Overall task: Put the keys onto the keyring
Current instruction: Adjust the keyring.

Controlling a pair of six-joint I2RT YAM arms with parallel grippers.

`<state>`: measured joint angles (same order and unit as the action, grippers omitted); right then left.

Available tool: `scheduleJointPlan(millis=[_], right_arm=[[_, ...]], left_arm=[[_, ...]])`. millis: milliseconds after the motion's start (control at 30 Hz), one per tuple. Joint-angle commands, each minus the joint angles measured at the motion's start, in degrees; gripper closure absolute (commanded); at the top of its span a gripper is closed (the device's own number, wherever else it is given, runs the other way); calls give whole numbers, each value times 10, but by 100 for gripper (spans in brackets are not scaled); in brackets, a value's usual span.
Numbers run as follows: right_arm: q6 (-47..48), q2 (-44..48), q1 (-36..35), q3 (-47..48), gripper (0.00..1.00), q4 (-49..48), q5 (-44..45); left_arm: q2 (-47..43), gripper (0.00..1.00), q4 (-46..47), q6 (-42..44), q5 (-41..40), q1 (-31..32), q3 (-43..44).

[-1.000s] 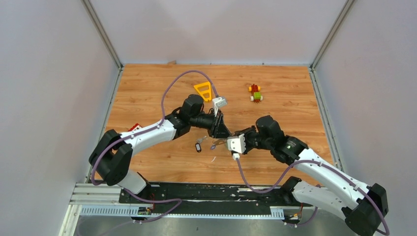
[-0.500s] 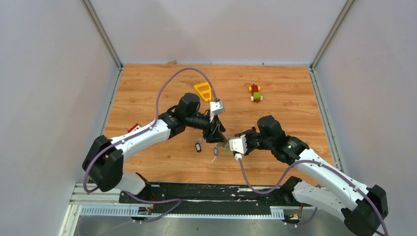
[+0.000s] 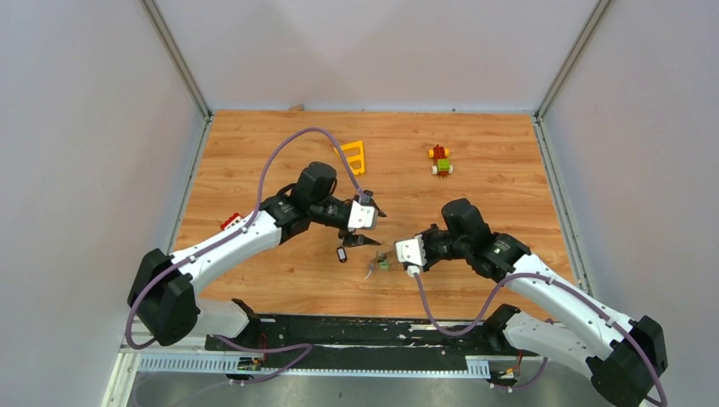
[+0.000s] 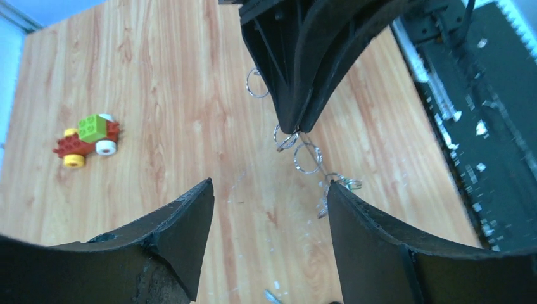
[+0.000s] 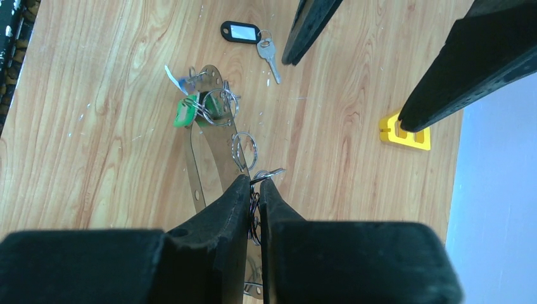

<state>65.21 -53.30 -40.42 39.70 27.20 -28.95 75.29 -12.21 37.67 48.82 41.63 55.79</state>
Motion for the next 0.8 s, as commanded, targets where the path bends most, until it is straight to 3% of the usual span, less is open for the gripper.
scheduleJointPlan(millis=[0, 300, 433, 633, 767], right_arm=[[-8, 1, 6, 27, 100, -15, -35], [-14, 0, 6, 34, 100, -14, -50], [-15, 0, 7, 30, 100, -15, -51], [-17, 3, 6, 28, 100, -16, -51], [-18, 2, 7, 27, 100, -17, -50]], left_arm=[[28, 29, 5, 152, 23, -1, -5], [144, 51, -110, 294, 66, 0, 102], [163, 51, -140, 321, 71, 1, 114], [161, 50, -217, 430, 75, 3, 108], [149, 49, -217, 449, 74, 8, 96]])
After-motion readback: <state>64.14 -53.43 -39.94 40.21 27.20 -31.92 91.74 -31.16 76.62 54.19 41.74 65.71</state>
